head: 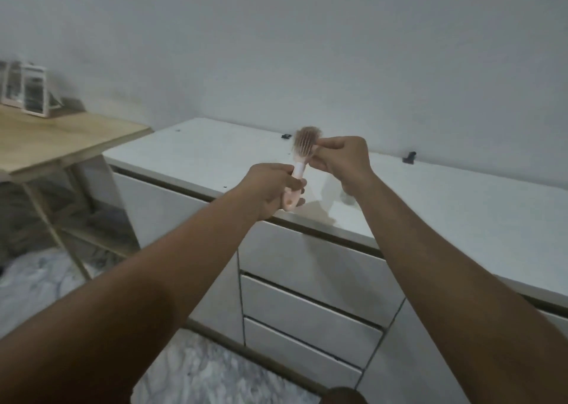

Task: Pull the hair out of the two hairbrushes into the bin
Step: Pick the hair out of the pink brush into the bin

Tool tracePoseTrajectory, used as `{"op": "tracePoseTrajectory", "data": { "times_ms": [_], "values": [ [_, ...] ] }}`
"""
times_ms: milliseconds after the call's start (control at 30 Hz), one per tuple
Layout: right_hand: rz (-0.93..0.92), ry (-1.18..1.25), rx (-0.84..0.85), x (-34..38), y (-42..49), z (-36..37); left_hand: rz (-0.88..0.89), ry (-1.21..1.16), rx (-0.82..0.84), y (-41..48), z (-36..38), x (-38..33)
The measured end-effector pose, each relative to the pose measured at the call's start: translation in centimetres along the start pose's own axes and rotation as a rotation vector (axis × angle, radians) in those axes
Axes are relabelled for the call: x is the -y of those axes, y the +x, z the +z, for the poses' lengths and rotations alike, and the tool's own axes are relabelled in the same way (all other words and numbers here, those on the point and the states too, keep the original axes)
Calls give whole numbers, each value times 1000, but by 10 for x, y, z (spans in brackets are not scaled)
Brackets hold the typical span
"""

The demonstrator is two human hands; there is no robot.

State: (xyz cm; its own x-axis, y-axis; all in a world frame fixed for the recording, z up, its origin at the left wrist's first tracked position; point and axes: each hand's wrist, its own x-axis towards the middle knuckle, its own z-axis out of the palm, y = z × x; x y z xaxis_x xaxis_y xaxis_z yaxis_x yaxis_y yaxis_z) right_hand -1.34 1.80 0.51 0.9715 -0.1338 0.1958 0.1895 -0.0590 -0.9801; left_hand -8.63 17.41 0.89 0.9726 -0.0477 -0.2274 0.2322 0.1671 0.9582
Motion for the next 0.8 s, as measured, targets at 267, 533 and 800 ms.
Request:
{"op": "tracePoseTrajectory", "data": {
  "times_ms": [267, 533, 800],
  "values": [
    [31, 35, 161, -15, -63, 144, 31, -136, -113, -51, -139, 21],
    [39, -78, 338, -79, -127, 243, -70, -236, -302, -83, -245, 103],
    [110, -68, 564, -163, -150, 293, -61, -337, -512, -108, -275, 174]
  ]
}}
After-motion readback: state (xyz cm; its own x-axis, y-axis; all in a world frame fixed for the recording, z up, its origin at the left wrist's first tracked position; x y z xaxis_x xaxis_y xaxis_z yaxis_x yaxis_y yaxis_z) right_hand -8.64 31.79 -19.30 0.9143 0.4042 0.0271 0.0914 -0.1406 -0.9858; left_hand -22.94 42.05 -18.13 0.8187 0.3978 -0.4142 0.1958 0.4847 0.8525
